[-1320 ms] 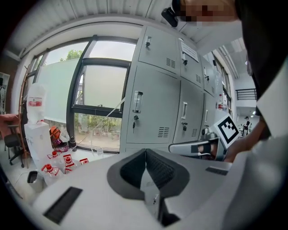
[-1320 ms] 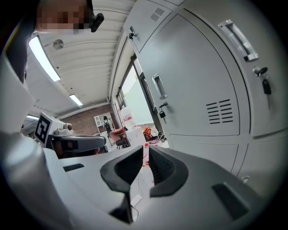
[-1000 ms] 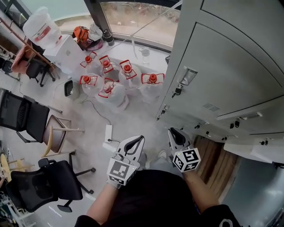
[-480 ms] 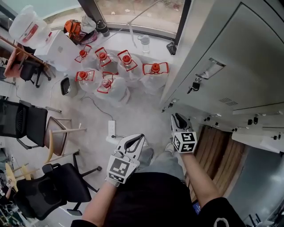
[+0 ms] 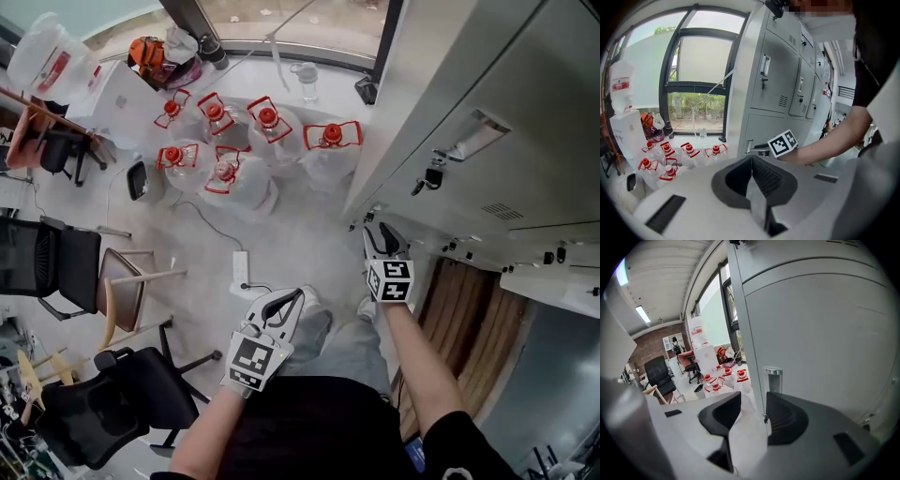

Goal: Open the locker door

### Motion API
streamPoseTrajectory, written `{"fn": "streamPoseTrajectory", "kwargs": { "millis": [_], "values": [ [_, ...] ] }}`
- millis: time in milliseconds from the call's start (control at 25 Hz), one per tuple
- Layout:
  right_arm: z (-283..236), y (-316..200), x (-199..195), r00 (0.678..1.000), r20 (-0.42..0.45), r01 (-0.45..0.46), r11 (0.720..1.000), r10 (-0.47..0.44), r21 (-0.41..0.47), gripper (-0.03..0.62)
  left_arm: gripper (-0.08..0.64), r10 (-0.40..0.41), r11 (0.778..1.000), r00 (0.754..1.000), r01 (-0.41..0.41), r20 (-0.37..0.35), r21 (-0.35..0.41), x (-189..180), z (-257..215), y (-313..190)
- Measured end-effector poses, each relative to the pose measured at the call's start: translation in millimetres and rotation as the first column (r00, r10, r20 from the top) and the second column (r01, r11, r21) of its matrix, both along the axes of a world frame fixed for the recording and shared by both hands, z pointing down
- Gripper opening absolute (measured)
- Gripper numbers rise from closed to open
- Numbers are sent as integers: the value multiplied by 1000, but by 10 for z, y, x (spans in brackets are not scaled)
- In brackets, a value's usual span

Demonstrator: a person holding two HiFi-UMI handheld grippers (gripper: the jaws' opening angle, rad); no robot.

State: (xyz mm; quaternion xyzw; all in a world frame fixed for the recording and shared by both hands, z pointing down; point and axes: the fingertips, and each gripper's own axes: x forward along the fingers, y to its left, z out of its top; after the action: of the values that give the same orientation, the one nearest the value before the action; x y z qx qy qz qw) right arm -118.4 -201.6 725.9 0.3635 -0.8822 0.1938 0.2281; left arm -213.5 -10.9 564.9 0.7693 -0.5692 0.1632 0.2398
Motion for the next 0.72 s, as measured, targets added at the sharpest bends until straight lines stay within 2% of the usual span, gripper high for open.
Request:
{"fn": "streamPoseTrajectory", "kwargs": {
  "millis": [280, 720],
  "values": [
    [212, -218, -93, 999, -33, -40, 999, 41, 21, 163, 23, -20, 999, 1000, 20, -3, -38, -89, 132, 76],
    [454, -481, -209, 990, -54, -132, 991, 132, 2, 163, 23, -62, 995, 998, 62, -1, -80, -251, 267, 166]
  ]
}}
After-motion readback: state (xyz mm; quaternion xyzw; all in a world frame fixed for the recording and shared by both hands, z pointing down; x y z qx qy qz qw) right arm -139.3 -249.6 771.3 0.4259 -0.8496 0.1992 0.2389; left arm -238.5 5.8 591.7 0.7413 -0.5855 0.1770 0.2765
